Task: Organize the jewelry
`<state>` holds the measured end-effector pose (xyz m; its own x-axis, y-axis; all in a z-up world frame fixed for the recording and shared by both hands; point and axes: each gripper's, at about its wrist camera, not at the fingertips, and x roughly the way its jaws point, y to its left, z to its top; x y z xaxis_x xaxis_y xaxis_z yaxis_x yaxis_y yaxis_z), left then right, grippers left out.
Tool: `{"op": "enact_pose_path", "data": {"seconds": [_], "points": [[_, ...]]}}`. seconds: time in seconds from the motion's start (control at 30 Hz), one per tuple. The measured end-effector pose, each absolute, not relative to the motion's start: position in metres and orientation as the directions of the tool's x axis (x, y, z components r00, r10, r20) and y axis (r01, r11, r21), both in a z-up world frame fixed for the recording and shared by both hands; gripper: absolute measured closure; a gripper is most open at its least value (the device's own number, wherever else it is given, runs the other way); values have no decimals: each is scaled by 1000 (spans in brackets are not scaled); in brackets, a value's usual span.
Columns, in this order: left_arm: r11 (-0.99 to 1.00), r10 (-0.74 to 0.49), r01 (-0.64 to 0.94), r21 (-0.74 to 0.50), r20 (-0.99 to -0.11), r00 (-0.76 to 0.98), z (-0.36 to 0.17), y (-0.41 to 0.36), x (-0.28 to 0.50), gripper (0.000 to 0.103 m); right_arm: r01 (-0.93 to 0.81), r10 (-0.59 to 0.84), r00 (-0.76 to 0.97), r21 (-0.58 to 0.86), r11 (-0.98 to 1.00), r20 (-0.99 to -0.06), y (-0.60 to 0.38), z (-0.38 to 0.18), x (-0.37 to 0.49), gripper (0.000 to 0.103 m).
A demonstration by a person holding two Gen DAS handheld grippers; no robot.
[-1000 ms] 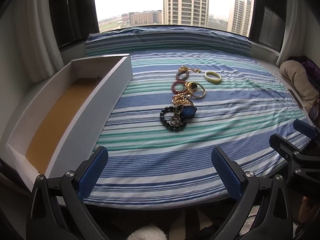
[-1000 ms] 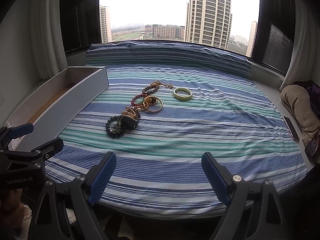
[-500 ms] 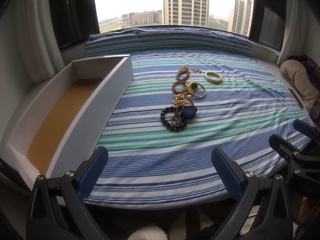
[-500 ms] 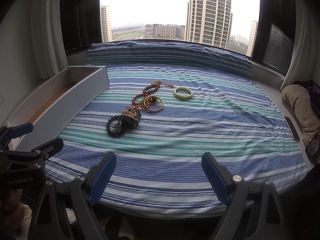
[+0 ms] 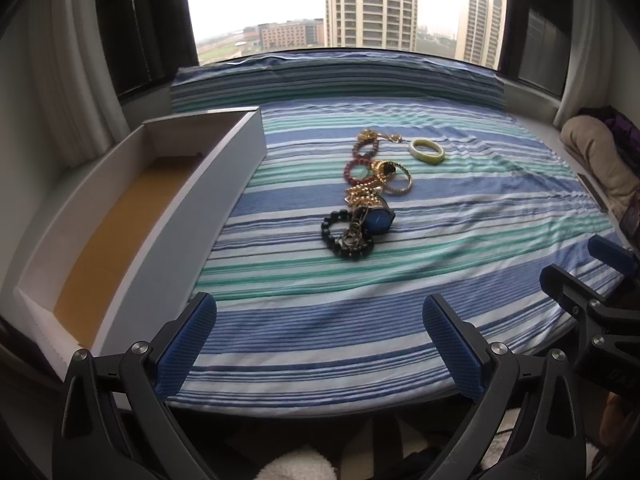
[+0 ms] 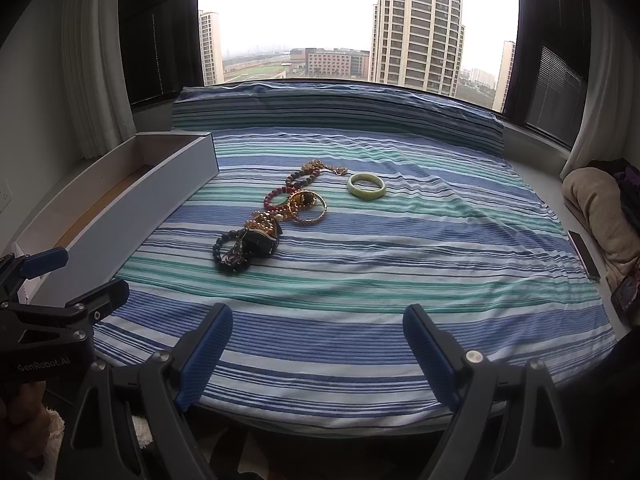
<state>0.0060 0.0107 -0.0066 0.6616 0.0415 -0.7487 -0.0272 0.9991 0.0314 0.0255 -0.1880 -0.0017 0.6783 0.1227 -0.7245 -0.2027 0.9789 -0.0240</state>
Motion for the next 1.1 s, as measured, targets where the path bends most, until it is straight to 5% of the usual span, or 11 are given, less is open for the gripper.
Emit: {"op": "enact_pose_path", "data": {"seconds": [1.1], "points": [[999, 41, -25, 32, -762, 647, -13, 7, 9, 1, -199, 117, 675, -27, 980, -729, -189, -3, 27, 14]]}}
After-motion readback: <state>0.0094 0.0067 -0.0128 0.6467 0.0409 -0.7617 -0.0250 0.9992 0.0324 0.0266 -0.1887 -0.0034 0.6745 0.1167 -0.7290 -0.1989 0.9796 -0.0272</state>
